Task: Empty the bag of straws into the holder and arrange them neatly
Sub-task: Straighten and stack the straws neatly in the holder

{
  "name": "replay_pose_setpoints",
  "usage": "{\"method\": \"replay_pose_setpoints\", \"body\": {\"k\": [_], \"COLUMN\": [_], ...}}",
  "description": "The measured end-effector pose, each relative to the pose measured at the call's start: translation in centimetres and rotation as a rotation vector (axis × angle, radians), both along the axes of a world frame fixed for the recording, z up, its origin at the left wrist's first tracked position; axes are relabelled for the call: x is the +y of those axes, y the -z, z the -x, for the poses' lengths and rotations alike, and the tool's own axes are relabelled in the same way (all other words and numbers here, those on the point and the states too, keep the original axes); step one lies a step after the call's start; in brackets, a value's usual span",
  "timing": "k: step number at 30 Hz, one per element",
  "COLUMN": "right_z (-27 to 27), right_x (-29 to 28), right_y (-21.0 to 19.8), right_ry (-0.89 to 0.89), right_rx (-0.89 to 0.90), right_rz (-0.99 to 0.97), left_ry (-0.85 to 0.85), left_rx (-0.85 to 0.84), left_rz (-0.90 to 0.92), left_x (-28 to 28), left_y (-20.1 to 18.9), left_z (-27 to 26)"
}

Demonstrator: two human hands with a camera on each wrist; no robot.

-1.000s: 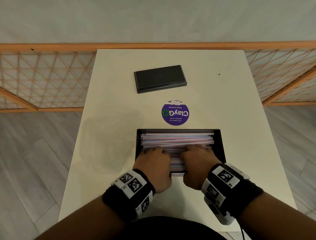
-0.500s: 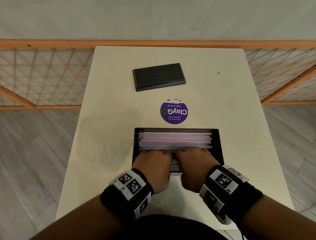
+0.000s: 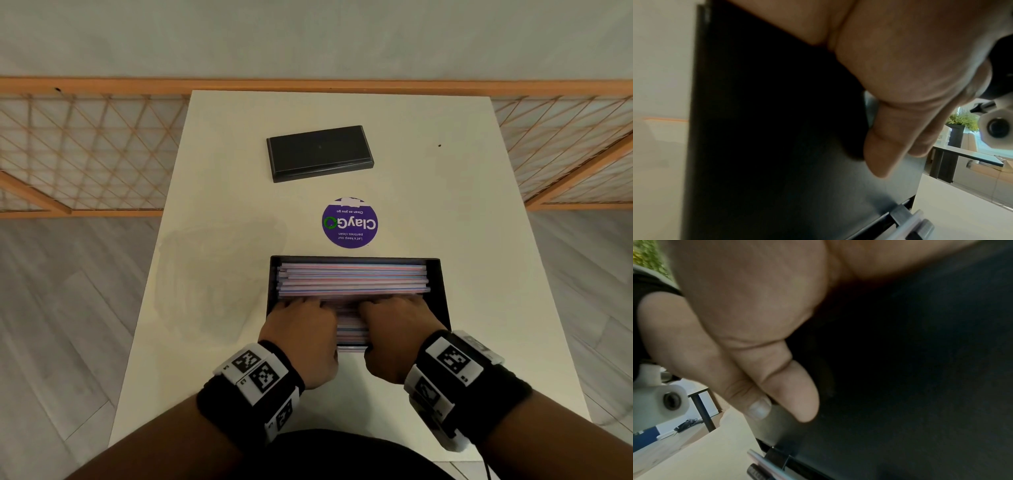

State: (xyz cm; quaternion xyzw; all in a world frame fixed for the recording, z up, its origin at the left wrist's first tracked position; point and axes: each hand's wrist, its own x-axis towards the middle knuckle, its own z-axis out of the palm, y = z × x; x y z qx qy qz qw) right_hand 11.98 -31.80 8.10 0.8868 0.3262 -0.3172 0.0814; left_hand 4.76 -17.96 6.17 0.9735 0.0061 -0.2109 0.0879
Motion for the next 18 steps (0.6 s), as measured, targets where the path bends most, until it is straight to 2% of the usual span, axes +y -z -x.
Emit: {"method": "replay_pose_setpoints", "body": {"k": [14,18], "right_z": [0.27,0.32], "right_x": [0.02,0.28], "right_y": [0.06,-0.21], "right_ry": [0.010,-0.006], "right_rx": [0.004,-0.013], "right_rz": [0.025,0.060], "left_ry": [0.014,0.024], "left_rx": [-0.004,-0.015], "left_rz": [-0.016,0.039], "left_x": [-0.40,-0.64], "left_y": [-0.19,-0.16], "left_z": [0.35,0.99]}}
